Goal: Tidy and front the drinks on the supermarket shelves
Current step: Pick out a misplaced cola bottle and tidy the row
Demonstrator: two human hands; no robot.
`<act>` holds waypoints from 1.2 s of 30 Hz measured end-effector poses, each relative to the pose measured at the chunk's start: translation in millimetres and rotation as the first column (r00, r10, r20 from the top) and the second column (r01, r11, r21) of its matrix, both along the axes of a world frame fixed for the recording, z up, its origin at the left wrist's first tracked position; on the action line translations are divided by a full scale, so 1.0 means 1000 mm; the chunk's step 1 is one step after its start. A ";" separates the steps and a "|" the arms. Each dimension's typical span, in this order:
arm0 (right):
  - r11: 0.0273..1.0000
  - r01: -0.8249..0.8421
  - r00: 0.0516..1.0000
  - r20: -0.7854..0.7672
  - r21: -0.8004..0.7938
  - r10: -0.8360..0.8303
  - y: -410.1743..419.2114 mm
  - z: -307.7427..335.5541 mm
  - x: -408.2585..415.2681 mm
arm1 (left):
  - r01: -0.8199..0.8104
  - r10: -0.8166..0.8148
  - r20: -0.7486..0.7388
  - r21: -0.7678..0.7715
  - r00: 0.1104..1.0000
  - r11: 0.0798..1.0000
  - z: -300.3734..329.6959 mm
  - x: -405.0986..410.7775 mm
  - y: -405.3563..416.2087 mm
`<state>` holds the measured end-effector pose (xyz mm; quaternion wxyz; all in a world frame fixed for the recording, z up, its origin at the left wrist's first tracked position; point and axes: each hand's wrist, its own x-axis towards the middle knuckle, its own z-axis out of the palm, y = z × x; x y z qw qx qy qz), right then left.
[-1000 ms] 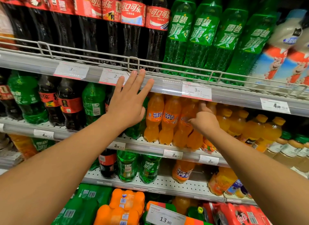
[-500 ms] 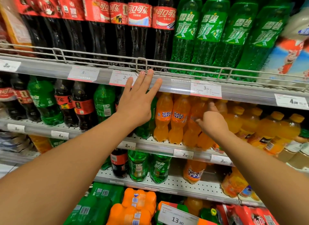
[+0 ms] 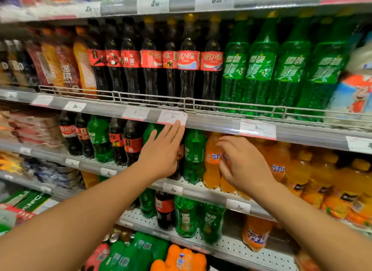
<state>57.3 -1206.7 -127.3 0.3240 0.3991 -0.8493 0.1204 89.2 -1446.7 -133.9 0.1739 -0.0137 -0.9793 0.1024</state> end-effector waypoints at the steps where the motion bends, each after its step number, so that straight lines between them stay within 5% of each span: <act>1: 1.000 -0.011 1.000 -0.008 0.000 0.011 -0.008 0.007 0.000 | -0.018 0.018 0.006 0.010 1.000 1.000 -0.003 0.005 -0.010; 8: 0.991 0.046 0.997 0.049 0.126 -0.052 -0.103 0.026 -0.016 | -0.122 0.125 -0.033 0.077 0.992 0.990 -0.003 0.033 -0.108; 19: 0.826 0.491 0.861 -0.006 0.278 -0.509 -0.178 0.000 -0.020 | -0.051 0.057 -0.130 0.052 0.990 0.997 0.007 0.000 -0.268; 26: 0.799 0.588 0.794 0.098 0.124 -0.600 -0.204 -0.003 -0.006 | 0.019 -0.009 -0.122 0.078 0.992 0.997 -0.006 -0.011 -0.285; 36: 0.761 0.633 0.756 0.099 0.139 -0.647 -0.207 -0.009 -0.005 | 0.003 0.005 -0.109 0.076 0.994 0.997 -0.005 -0.007 -0.282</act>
